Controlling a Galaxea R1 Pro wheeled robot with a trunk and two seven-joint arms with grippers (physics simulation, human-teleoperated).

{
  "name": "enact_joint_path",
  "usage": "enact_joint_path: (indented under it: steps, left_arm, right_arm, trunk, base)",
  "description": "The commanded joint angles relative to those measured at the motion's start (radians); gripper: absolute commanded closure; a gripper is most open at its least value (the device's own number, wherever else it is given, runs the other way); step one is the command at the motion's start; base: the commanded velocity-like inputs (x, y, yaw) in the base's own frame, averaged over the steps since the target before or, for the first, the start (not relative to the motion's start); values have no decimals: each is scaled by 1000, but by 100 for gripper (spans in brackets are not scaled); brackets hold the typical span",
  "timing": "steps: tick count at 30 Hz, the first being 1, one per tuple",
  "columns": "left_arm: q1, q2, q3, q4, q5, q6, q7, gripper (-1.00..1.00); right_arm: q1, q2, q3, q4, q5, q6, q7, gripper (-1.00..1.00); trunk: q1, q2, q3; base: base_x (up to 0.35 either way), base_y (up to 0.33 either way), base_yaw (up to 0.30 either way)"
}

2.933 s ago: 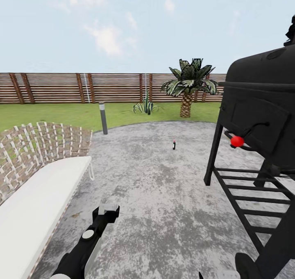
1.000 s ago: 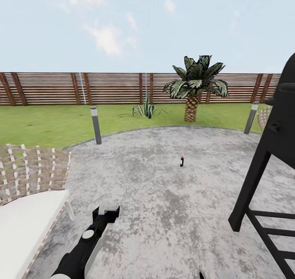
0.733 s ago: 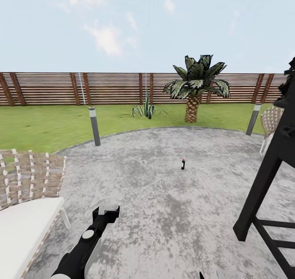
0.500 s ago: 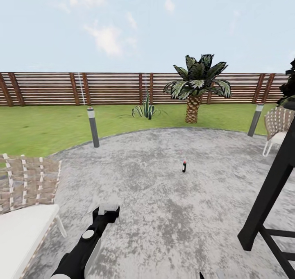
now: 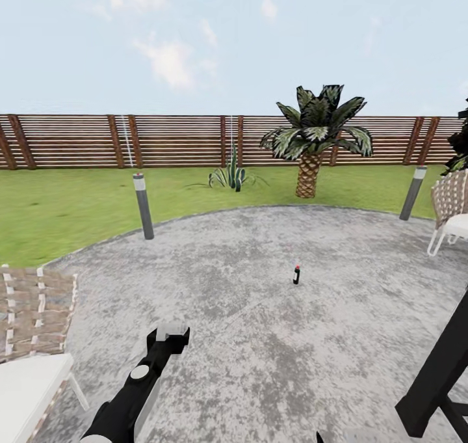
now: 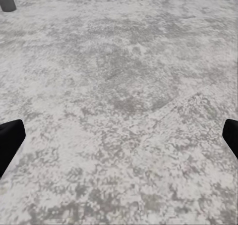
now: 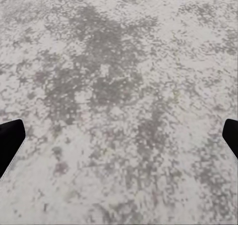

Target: Pick up the pesticide atomizer in the garden and spray insectifuge to fully cover both potted plants in the garden.

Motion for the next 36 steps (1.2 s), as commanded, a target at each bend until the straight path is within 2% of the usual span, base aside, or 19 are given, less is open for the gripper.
enact_joint_path:
  steps: [1, 29, 36]
  left_arm:
    - [-1, -1, 2, 1, -5, -3, 0, -100]
    - [-1, -1, 2, 1, -5, -3, 0, -100]
    - [-1, -1, 2, 1, -5, -3, 0, -100]
  right_arm:
    - [0, 0, 0, 0, 0, -3, 0, -100]
    - [0, -1, 0, 0, 0, -4, 0, -100]
    - [0, -1, 0, 0, 0, -4, 0, -100]
  trunk:
    - [0, 0, -1]
    - [0, 0, -1]
    - [0, 0, -1]
  base:
    - [336, 0, 0]
    - [336, 0, 0]
    - [336, 0, -81]
